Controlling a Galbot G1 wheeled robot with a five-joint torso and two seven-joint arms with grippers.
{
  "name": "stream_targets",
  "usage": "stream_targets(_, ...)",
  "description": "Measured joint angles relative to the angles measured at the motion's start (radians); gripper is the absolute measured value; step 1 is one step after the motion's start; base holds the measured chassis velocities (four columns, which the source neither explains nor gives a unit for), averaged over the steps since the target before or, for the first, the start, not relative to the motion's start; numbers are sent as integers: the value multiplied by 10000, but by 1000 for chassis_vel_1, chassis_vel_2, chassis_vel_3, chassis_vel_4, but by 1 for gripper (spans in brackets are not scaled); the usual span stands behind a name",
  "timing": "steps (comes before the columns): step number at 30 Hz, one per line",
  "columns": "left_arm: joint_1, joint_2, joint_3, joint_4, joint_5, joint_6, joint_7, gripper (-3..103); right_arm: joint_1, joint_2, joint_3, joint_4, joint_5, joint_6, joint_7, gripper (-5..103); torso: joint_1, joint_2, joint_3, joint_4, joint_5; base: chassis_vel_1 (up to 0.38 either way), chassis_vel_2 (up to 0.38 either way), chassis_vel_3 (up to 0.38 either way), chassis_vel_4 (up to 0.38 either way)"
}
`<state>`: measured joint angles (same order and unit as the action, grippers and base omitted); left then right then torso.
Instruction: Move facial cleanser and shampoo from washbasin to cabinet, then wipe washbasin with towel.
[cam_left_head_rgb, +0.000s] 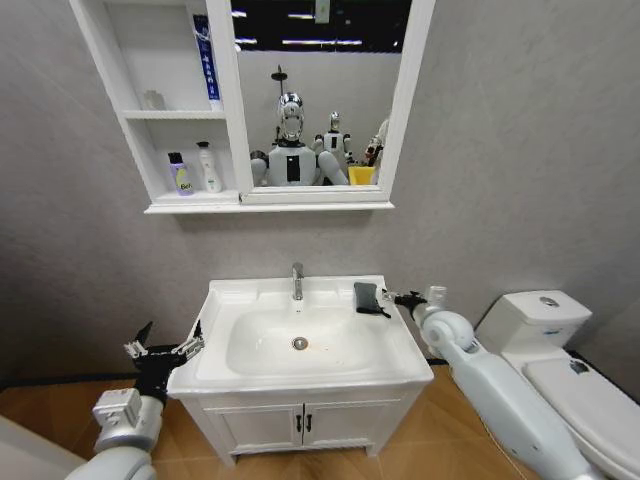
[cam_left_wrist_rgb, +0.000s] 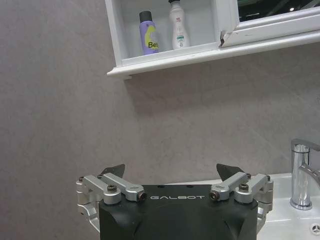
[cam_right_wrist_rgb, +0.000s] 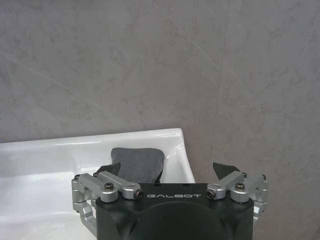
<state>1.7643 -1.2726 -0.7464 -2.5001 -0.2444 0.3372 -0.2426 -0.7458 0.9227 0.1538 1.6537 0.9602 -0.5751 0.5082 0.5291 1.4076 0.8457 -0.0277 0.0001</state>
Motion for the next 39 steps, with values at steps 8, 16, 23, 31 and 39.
stream_targets(8, 0, 1, 0, 0, 1, 0, -1, 100, 1365, 418, -1000, -1813, -106, -107, -90, 100, 0, 0, 0, -2, 0, 0, 0, 0, 0)
stream_targets(16, 0, 0, 0, 0, 0, 0, 0, 100, 2115, 900, -1880, -2716, -21, -107, -181, 100, 0, 0, 0, -1, 1, 0, 0, 0, 0)
stream_targets(23, 0, 0, 0, 0, 0, 0, 0, 100, 2390, 1282, -2183, -3000, 254, -287, 145, 100, 0, 1, -1, 2, 0, 0, 0, 0, 0)
stream_targets(31, 0, 0, 0, 0, 1, 0, 0, 100, 2556, 1387, -2283, -3344, 466, -603, 425, 100, 0, 1, 0, 0, 1, 0, 0, 0, 0)
stream_targets(39, 0, 0, 0, 1, 0, -1, -1, 100, 2758, 1403, -2439, -3622, 476, -622, 384, 100, -1, 1, -1, 0, 2, 0, 0, 0, 0)
